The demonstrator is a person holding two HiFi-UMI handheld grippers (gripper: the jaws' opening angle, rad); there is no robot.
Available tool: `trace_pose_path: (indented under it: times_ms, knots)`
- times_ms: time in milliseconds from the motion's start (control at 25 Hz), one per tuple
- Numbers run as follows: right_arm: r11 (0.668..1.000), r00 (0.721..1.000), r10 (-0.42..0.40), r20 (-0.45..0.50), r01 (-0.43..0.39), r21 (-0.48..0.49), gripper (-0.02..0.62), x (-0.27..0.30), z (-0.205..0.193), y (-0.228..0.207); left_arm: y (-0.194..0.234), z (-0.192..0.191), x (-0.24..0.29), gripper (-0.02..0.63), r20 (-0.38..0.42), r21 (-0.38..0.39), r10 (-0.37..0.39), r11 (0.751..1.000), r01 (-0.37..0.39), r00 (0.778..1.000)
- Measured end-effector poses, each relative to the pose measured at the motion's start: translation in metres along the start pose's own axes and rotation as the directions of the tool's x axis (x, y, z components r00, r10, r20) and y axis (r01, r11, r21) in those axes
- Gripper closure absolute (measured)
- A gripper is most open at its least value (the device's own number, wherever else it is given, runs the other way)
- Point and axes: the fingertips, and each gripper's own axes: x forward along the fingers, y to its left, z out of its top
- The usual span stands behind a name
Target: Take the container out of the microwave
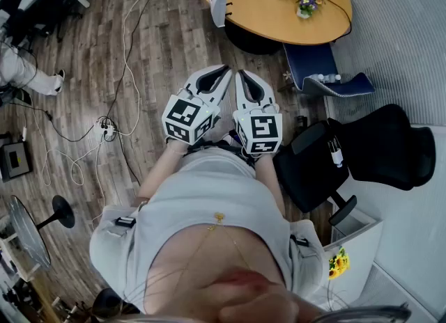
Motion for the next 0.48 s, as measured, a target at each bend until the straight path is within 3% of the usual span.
trace_pose_path:
  times_ms: [160, 240, 480]
  knots:
    - [0.999, 1.000, 0.010, 0.019, -0.010, 0.045, 0.572, -0.005, -0.004, -0.007, -0.001, -0.005, 0.003, 0.561, -0.005, 0.000, 0.015, 1.000, -0.015, 1.000]
    - [0.999, 1.000, 0.017, 0.014, -0.018, 0.038, 0.535, -0.006, -0.007, -0.010, -0.001, -0.006, 0.005, 0.561, -0.003, -0.006, 0.023, 1.000, -0.023, 1.000]
    - [0.999, 0.999, 0.034, 0.007, -0.034, 0.021, 0.531, -0.013, -0.011, -0.019, -0.005, -0.012, 0.011, 0.546, -0.004, -0.019, 0.057, 0.998, -0.057, 0.998]
